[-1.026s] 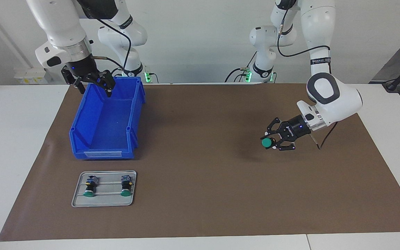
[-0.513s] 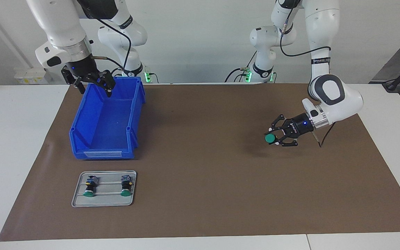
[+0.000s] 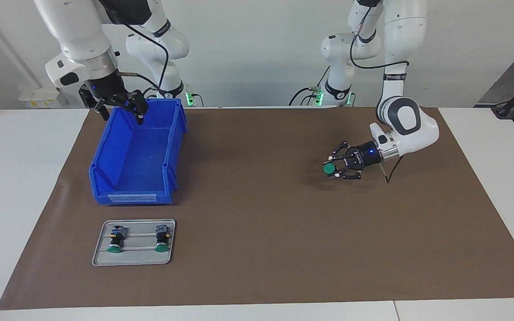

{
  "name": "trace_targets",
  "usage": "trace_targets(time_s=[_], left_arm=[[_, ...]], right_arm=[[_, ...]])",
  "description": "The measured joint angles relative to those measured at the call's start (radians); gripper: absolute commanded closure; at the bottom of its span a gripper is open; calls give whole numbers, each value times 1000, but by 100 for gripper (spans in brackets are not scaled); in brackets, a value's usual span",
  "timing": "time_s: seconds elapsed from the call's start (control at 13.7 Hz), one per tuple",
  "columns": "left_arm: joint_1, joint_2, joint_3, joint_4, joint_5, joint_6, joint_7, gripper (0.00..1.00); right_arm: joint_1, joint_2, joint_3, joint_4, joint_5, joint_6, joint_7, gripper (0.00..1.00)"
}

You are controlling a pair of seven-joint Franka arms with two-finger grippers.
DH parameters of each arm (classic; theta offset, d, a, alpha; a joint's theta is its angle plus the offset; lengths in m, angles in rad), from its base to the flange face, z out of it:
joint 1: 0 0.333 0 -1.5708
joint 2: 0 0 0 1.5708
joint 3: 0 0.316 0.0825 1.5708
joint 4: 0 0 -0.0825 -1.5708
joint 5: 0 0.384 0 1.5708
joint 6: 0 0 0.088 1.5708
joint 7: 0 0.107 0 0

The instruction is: Place and press button with both arms

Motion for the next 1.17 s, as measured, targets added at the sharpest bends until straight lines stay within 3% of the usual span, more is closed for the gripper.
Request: trace_targets(time_s=[0.66,1.17], left_arm=[[-36,-46,0,-115,-59,-4,128,100],[-117,-52,0,-148,-103,-4,211,100]], right_arm=[[0,0,0,0,0,0,0,0],[0,0,0,0,0,0,0,0]])
